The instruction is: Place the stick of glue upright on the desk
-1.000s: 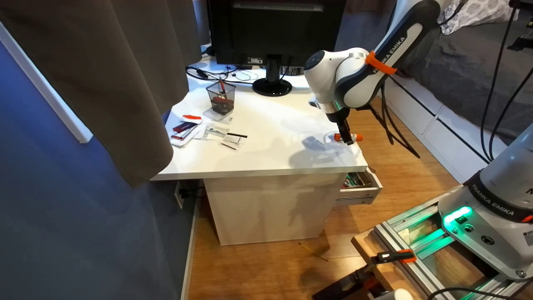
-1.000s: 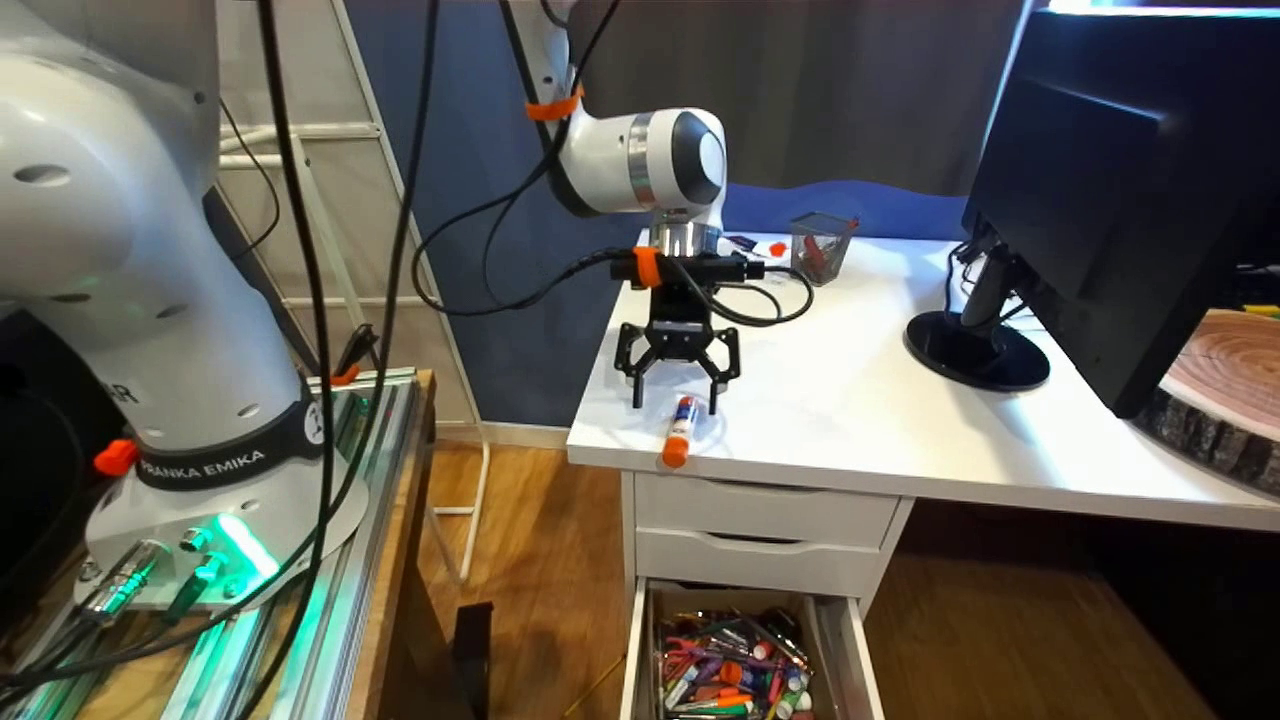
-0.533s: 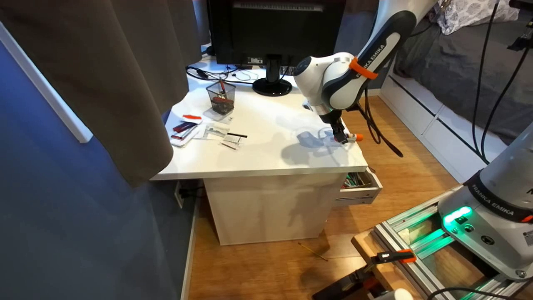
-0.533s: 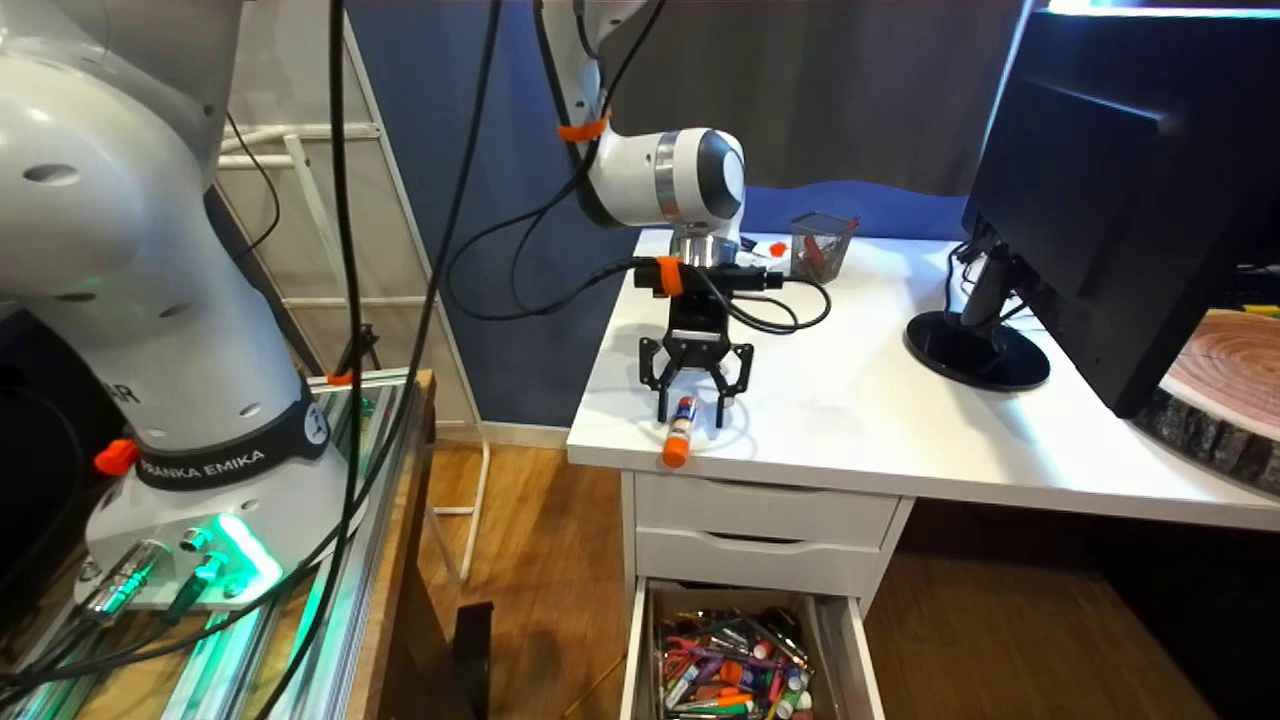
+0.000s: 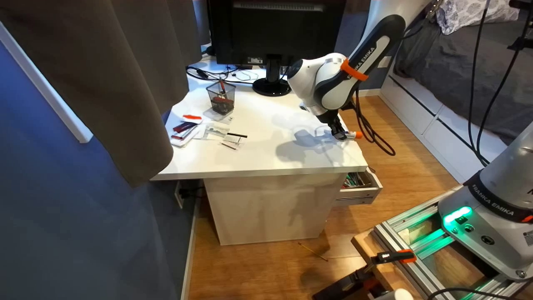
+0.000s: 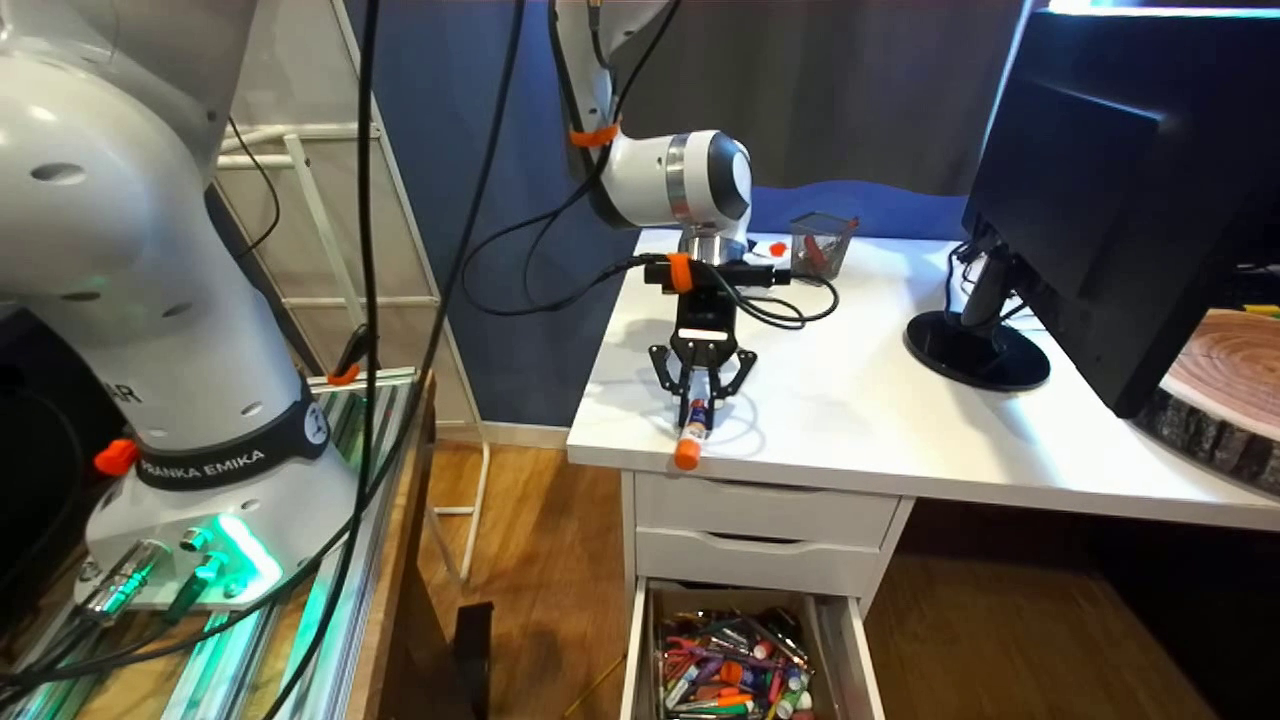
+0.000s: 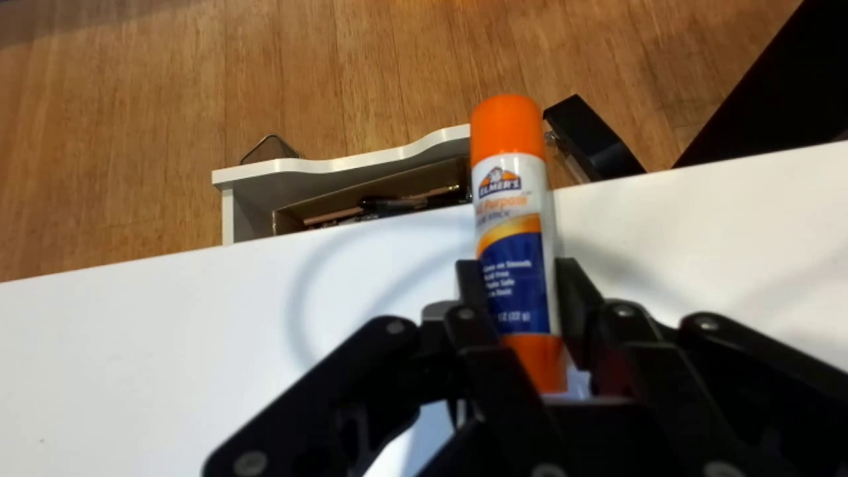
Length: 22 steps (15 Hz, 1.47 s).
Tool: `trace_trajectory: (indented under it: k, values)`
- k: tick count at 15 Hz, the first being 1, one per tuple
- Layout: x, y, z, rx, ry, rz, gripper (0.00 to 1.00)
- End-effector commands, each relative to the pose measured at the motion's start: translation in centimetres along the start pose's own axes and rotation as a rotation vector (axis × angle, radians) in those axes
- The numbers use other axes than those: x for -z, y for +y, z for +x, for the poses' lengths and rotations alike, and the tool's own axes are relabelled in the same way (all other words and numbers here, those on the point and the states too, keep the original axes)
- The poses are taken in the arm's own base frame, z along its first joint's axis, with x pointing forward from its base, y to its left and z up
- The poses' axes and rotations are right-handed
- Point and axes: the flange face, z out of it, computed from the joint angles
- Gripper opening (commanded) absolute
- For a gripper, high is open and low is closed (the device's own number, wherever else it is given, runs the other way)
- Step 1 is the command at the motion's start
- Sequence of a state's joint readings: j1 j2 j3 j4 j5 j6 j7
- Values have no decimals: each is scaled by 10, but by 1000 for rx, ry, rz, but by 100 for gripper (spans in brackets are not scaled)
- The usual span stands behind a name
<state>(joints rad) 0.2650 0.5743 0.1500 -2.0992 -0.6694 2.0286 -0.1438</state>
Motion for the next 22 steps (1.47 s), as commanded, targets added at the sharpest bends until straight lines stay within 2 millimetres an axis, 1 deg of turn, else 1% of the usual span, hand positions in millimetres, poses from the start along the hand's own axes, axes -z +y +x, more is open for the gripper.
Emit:
trace_trajectory:
  k: [1, 4, 7, 10, 13, 16, 22]
  values:
    - [6, 6, 1, 12, -21, -16, 8]
    - [20, 11, -11, -3, 14, -20, 8]
    - [38, 16, -27, -12, 78, -33, 8]
    - [61, 23, -45, -31, 193, -32, 8]
    - [80, 29, -60, -31, 368, -17, 8]
    - [86, 38, -74, -53, 533, 24, 8]
    - [84, 61, -105, -229, 830, 110, 8]
